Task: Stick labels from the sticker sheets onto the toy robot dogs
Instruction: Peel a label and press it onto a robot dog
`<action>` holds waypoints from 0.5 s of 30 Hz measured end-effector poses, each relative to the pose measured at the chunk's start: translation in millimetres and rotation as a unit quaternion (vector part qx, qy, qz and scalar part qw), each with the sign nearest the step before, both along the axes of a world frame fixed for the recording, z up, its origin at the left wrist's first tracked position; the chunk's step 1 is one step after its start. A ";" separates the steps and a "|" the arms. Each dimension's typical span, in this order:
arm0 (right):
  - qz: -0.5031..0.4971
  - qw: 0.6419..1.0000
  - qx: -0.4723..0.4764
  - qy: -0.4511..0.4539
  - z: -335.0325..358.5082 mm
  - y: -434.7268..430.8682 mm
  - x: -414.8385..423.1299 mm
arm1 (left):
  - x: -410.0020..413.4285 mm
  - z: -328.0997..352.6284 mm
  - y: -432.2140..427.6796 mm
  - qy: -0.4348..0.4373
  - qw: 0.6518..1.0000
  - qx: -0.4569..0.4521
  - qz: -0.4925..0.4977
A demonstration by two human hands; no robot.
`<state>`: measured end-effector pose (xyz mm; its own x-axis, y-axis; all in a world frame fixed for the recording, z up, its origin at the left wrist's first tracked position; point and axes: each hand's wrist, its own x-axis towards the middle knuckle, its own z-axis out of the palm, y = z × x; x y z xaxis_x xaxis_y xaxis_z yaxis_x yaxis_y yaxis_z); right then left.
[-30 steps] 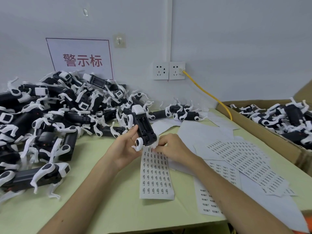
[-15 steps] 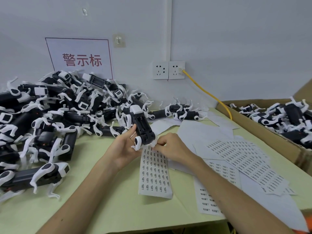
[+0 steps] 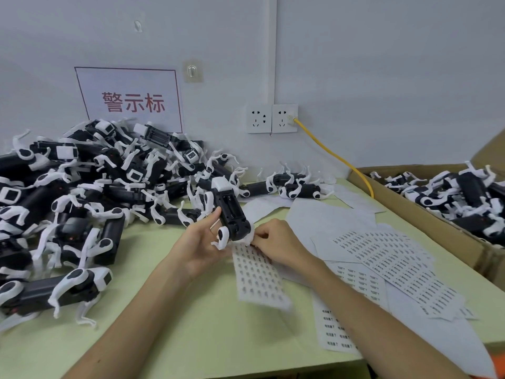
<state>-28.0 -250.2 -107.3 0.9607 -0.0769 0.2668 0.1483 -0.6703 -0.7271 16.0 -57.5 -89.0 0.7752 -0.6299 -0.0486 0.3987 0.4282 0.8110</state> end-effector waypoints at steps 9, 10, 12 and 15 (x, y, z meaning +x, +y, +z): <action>0.079 0.996 0.031 0.034 7.5 -11.8 -3.8 | -0.2 0.8 2.1 -0.010 1.000 0.021 0.013; 0.088 0.995 0.038 0.042 8.7 -12.9 -4.9 | -1.2 0.8 2.0 -0.016 0.999 0.029 0.011; 0.094 0.993 0.037 0.054 9.8 -16.3 -4.2 | -3.5 1.3 0.8 -0.024 0.999 0.039 0.003; 0.093 0.994 0.029 0.054 9.3 -18.3 -2.3 | -5.1 4.3 0.7 -0.023 0.999 0.028 0.002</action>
<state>-30.3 -268.5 -98.0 0.9825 0.0924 0.1615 0.1845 -0.5956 -0.7818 11.0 -56.8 -84.7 0.7802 -0.6236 -0.0485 0.3590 0.3829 0.8512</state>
